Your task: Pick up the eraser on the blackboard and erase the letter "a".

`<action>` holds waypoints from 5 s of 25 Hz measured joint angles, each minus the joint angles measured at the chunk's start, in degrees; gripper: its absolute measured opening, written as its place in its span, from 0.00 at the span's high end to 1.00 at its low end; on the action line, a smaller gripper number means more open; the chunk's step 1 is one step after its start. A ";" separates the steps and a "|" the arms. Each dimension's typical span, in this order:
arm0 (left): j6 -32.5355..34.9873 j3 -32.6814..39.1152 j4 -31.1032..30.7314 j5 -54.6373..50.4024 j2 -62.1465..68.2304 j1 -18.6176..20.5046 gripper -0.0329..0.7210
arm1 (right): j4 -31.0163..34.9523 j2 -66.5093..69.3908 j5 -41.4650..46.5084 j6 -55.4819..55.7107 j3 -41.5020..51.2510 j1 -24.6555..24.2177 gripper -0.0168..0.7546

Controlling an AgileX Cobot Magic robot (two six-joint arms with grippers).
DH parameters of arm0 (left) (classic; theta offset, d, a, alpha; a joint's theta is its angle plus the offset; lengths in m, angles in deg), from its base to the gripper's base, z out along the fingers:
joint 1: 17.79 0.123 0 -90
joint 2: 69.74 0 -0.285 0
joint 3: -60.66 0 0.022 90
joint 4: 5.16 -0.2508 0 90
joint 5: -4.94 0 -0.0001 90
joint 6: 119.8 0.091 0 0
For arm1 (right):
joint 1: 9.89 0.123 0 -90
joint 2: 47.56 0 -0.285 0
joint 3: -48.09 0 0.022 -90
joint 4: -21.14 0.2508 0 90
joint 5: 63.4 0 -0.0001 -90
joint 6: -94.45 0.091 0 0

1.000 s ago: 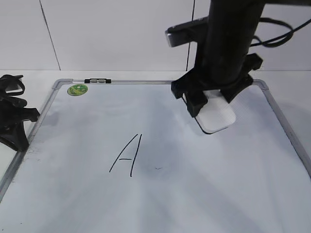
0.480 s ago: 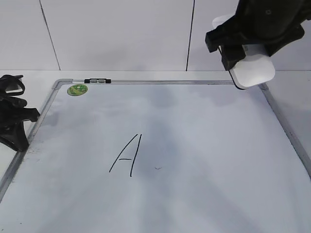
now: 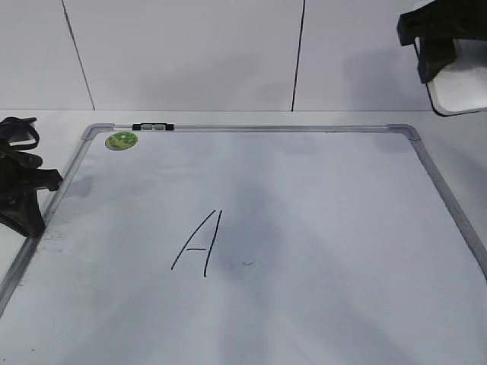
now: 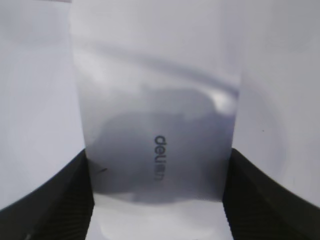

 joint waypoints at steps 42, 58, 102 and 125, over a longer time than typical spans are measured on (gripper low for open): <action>0.00 0.00 0.90 0.00 0.00 0.00 0.90 | 19.98 19.88 -0.99 -13.44 3.65 -18.25 0.26; 0.10 0.00 1.32 0.64 0.00 0.00 0.90 | 20.80 22.73 -1.24 -13.65 3.65 -19.33 0.26; 0.28 0.00 1.46 1.73 0.00 0.00 0.90 | 21.63 25.05 -1.49 -13.65 3.78 -19.43 0.26; 0.28 0.00 1.46 1.79 0.00 0.00 0.90 | 22.38 25.18 -1.61 -15.49 3.78 -19.56 0.11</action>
